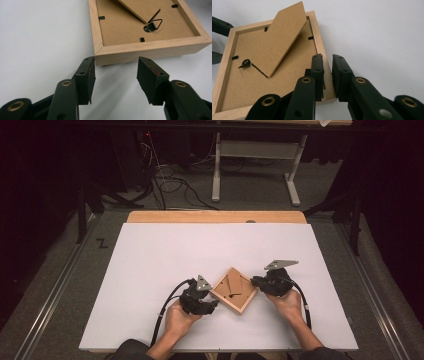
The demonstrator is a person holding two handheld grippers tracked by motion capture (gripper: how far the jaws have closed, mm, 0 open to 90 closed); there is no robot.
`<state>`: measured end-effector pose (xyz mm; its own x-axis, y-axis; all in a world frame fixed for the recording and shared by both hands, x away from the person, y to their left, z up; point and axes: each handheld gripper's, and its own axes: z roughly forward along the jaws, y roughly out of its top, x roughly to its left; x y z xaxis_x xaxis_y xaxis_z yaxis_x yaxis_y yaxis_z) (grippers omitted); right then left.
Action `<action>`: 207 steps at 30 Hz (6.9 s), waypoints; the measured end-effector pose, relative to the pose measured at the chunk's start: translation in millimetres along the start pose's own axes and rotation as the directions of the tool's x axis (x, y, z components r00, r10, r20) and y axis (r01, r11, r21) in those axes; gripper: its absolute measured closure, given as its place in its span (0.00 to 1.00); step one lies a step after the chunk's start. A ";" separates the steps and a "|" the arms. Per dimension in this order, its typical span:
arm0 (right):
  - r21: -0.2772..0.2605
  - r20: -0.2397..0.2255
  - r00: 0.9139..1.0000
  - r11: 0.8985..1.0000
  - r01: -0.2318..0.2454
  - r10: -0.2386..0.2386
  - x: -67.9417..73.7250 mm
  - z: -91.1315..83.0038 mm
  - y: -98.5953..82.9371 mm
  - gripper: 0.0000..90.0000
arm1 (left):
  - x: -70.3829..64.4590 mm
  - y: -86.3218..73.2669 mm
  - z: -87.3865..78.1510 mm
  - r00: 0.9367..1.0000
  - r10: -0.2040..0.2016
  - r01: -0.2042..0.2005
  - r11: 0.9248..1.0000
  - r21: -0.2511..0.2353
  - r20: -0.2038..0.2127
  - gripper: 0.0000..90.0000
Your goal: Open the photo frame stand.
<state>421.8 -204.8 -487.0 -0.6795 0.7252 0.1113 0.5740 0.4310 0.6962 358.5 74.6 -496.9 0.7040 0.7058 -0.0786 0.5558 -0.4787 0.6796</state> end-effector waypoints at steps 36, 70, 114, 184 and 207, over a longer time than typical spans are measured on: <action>-0.008 -0.021 0.997 0.998 -0.068 0.068 -7.3 -0.7 1.1 0.90 | -10.6 5.3 19.3 0.988 0.106 -0.105 0.994 0.015 -0.111 0.47; 0.021 -0.088 0.996 0.999 -0.027 0.029 4.2 6.3 5.9 0.94 | -19.5 15.6 -12.6 0.995 0.088 -0.094 0.978 -0.185 -0.042 0.50; -0.085 0.150 0.987 0.993 0.078 -0.064 15.5 -39.0 -7.6 0.61 | -24.0 23.6 -24.1 0.993 0.115 -0.119 0.965 -0.232 -0.030 0.48; -0.159 0.098 0.983 0.973 0.168 -0.154 43.8 -52.6 -22.3 0.64 | -19.7 34.5 -28.9 0.994 0.108 -0.108 0.961 -0.254 -0.016 0.54; -0.175 0.105 0.990 0.979 0.110 -0.092 34.2 -49.0 -19.9 0.64 | -7.4 44.6 -15.1 0.992 0.125 -0.122 0.965 -0.234 -0.005 0.58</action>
<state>364.8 -214.8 -462.3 -0.6776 0.7348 -0.0288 0.4073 0.4076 0.8173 371.4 56.0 -455.0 0.7658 0.6430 0.0101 0.3467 -0.4261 0.8356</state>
